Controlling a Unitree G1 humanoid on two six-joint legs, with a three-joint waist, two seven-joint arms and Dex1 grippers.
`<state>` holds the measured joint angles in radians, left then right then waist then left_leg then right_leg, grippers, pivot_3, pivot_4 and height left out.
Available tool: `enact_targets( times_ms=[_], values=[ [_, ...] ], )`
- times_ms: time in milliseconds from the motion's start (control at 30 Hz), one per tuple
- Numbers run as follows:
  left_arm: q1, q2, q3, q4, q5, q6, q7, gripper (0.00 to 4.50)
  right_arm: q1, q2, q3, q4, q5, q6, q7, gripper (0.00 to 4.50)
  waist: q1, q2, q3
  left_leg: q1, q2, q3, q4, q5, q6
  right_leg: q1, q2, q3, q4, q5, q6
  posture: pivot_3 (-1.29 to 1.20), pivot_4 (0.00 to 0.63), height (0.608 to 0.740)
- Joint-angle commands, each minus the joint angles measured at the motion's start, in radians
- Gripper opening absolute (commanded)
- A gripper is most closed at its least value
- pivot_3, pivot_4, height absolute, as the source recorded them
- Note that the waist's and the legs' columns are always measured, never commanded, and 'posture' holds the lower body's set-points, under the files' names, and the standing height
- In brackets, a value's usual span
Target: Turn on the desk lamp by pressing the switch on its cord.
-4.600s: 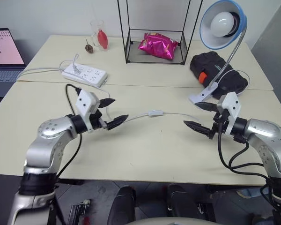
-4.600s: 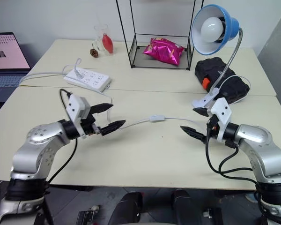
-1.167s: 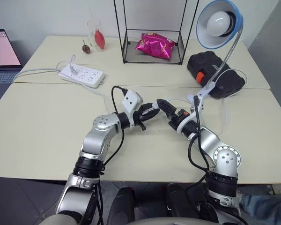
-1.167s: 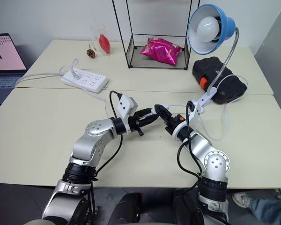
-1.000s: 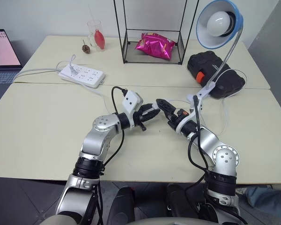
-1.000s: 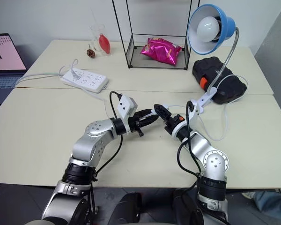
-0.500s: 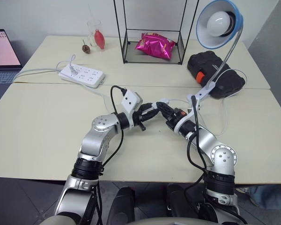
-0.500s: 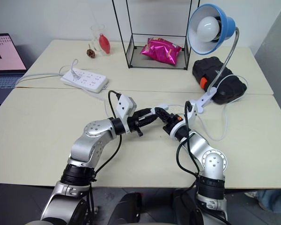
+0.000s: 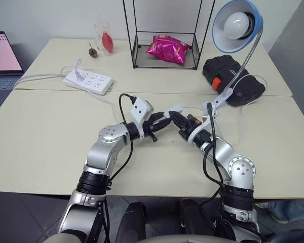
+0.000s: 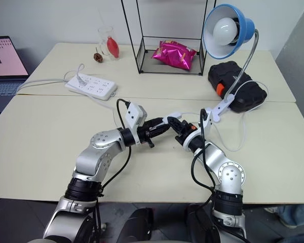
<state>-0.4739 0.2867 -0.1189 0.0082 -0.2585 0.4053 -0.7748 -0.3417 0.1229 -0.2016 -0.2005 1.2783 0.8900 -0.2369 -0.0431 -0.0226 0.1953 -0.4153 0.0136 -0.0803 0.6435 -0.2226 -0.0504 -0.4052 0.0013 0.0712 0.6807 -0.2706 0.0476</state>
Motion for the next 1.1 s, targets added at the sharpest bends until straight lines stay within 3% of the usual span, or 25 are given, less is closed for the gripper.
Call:
enact_targets(
  times_ms=[33, 933, 1100],
  values=[
    [-0.002, 0.001, -0.001, -0.043, -0.012, -0.007, 0.003, 1.05, -0.001, 0.001, 0.02, -0.051, 0.036, -0.011, 0.033, 2.34, 0.0, 0.0, 0.0, 0.0, 0.0, 0.0, 0.0, 0.0, 0.0, 0.0, 0.0, 0.0, 0.0, 0.0, 0.0, 0.0, 0.15, 0.74],
    [-0.001, 0.001, -0.003, -0.058, -0.018, -0.003, 0.008, 1.05, 0.009, -0.009, 0.032, -0.001, 0.009, -0.062, -0.011, 2.43, 0.0, 0.0, 0.0, 0.0, 0.0, 0.0, -0.001, 0.0, 0.0, 0.0, 0.0, 0.0, -0.001, 0.0, 0.0, 0.0, 0.15, 0.74],
    [0.007, 0.003, -0.004, -0.06, -0.016, -0.006, 0.007, 1.05, 0.011, 0.008, 0.026, -0.003, 0.02, -0.078, -0.019, 1.19, -0.001, 0.0, 0.0, 0.0, 0.0, 0.0, -0.001, 0.0, 0.0, 0.0, 0.0, 0.0, -0.001, 0.0, 0.0, 0.0, 0.15, 0.74]
  ],
)
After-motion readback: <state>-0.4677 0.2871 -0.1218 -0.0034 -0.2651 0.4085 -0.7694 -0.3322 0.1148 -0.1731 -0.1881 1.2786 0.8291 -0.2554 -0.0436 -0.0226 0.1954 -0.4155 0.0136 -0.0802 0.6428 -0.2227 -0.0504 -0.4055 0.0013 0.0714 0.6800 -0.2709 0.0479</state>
